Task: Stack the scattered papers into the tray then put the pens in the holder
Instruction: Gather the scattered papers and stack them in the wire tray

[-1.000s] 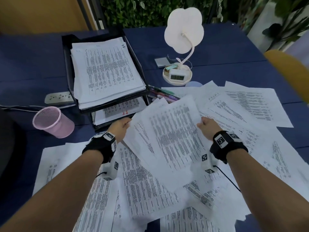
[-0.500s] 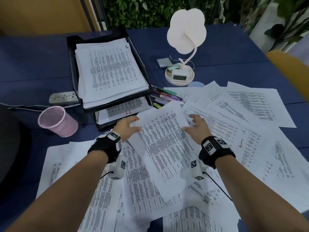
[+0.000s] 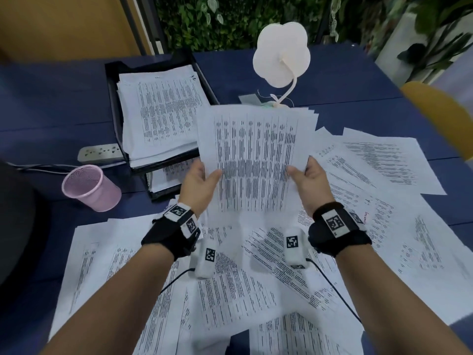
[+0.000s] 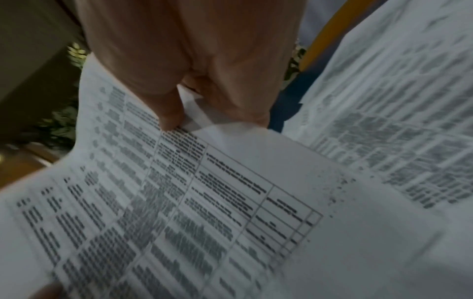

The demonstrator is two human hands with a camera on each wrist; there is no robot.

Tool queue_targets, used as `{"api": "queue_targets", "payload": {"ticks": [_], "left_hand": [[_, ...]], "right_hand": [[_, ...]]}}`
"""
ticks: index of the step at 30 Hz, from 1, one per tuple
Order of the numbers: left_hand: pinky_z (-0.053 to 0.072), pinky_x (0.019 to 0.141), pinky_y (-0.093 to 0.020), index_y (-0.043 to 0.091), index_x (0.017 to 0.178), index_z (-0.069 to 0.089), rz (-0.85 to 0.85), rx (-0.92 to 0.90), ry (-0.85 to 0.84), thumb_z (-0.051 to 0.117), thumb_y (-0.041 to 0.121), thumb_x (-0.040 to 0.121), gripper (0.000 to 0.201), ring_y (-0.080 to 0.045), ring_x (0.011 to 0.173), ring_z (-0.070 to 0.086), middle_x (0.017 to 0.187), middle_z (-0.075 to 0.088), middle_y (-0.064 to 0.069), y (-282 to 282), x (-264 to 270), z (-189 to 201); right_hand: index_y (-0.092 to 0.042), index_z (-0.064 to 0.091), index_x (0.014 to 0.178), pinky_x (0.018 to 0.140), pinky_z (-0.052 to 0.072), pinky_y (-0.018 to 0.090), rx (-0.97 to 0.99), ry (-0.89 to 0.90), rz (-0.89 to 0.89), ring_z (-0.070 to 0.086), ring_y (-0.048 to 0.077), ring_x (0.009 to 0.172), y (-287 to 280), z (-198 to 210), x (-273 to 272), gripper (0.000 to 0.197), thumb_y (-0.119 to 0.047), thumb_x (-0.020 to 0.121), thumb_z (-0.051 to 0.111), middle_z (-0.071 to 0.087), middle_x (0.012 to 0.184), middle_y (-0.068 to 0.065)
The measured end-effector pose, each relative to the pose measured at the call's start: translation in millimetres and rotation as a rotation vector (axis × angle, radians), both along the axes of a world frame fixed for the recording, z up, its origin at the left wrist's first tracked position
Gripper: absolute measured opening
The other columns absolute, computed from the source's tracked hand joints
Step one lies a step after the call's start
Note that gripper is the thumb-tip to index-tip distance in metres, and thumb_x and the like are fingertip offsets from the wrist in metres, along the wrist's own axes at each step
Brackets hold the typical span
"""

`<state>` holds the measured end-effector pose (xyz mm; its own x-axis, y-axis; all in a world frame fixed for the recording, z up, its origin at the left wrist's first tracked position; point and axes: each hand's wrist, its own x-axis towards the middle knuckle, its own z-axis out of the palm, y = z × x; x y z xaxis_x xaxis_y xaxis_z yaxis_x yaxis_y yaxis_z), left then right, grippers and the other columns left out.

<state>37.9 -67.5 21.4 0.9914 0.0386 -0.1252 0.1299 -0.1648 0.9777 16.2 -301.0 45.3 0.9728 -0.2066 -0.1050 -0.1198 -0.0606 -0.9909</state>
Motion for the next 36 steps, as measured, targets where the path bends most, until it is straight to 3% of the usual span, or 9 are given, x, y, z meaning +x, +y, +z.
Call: {"api": "queue_targets", "payload": {"ticks": [2, 5, 9, 14, 17, 20, 24, 27, 36], "left_hand": [[0.047, 0.084, -0.033, 0.007, 0.110, 0.054, 0.053, 0.071, -0.177, 0.056, 0.024, 0.094, 0.024, -0.018, 0.088, 0.058, 0.103, 0.062, -0.014, -7.7, -2.1, 16.8], [0.043, 0.066, -0.019, 0.017, 0.100, 0.054, 0.115, 0.072, -0.357, 0.050, 0.017, 0.096, 0.005, -0.006, 0.068, 0.049, 0.085, 0.058, 0.001, -16.9, -7.6, 40.6], [0.046, 0.083, -0.013, 0.036, 0.108, 0.046, 0.117, -0.072, -0.311, 0.051, 0.007, 0.094, 0.032, 0.003, 0.100, 0.059, 0.110, 0.060, 0.015, -15.8, -13.0, 37.6], [0.051, 0.090, -0.028, 0.021, 0.116, 0.047, 0.188, -0.195, -0.128, 0.057, -0.003, 0.088, 0.038, -0.009, 0.098, 0.063, 0.108, 0.064, 0.005, -7.6, -14.9, 16.3], [0.048, 0.091, -0.027, 0.017, 0.117, 0.048, 0.146, -0.264, -0.032, 0.057, -0.006, 0.087, 0.039, -0.006, 0.096, 0.062, 0.104, 0.064, 0.007, -10.4, -14.1, 15.7], [0.047, 0.091, -0.023, 0.017, 0.121, 0.048, 0.101, -0.257, -0.030, 0.058, -0.004, 0.087, 0.041, -0.005, 0.101, 0.061, 0.109, 0.064, 0.007, -16.6, -11.7, 16.0], [0.046, 0.086, -0.020, 0.022, 0.116, 0.053, 0.119, -0.157, -0.044, 0.059, 0.012, 0.091, 0.028, 0.001, 0.099, 0.061, 0.105, 0.065, 0.013, -11.6, -7.1, 12.2], [0.046, 0.084, -0.019, 0.025, 0.116, 0.051, 0.060, -0.001, -0.027, 0.058, 0.018, 0.092, 0.026, 0.001, 0.095, 0.060, 0.105, 0.063, 0.015, -3.9, -10.3, 7.3], [0.047, 0.082, -0.034, 0.009, 0.120, 0.056, 0.119, 0.457, 0.255, 0.056, 0.022, 0.092, 0.030, -0.029, 0.097, 0.059, 0.111, 0.064, -0.013, 42.0, -29.9, -55.8]], "right_hand": [[-0.025, 0.049, 0.085, 0.064, 0.045, 0.008, -0.015, -0.107, -0.040, 0.057, -0.012, 0.064, 6.1, 16.6, -1.5, 0.023, -0.005, 0.094, 0.054, 0.059, 0.077, -0.016], [-0.027, 0.051, 0.097, 0.077, 0.050, 0.013, 0.024, -0.228, -0.078, 0.062, -0.008, 0.085, 13.7, 33.7, -2.7, 0.025, -0.003, 0.093, 0.054, 0.064, 0.095, -0.013], [-0.027, 0.052, 0.097, 0.084, 0.051, 0.027, 0.043, -0.176, -0.114, 0.064, 0.010, 0.093, 18.2, 26.0, -5.3, 0.027, -0.003, 0.088, 0.061, 0.066, 0.102, -0.004], [-0.017, 0.053, 0.098, 0.088, 0.048, 0.034, 0.011, 0.010, -0.113, 0.060, 0.013, 0.089, 14.5, 5.9, -12.5, 0.024, 0.004, 0.086, 0.055, 0.063, 0.096, -0.001], [-0.014, 0.041, 0.133, 0.099, 0.035, 0.025, -0.031, 0.122, 0.003, 0.050, 0.001, 0.095, 18.3, 7.7, -16.6, 0.041, -0.002, 0.094, 0.047, 0.051, 0.106, -0.016], [-0.006, 0.028, 0.142, 0.093, 0.034, 0.016, -0.021, 0.149, -0.008, 0.046, 0.012, 0.114, 18.8, 10.6, -13.3, 0.047, -0.003, 0.097, 0.042, 0.046, 0.114, -0.010], [-0.002, 0.045, 0.118, 0.097, 0.039, 0.057, -0.070, 0.152, -0.061, 0.049, 0.049, 0.113, 17.9, 4.2, -8.0, 0.028, 0.001, 0.090, 0.046, 0.053, 0.123, 0.029], [-0.011, 0.055, 0.103, 0.089, 0.049, 0.045, -0.150, 0.151, -0.054, 0.062, 0.032, 0.095, 9.8, -9.6, -6.5, 0.021, 0.000, 0.086, 0.052, 0.066, 0.102, 0.011], [-0.019, 0.059, 0.121, 0.096, 0.045, 0.031, -0.817, 0.411, 0.208, 0.056, 0.023, 0.114, -6.9, -70.1, -15.5, 0.040, -0.004, 0.084, 0.053, 0.060, 0.126, 0.004]]}}
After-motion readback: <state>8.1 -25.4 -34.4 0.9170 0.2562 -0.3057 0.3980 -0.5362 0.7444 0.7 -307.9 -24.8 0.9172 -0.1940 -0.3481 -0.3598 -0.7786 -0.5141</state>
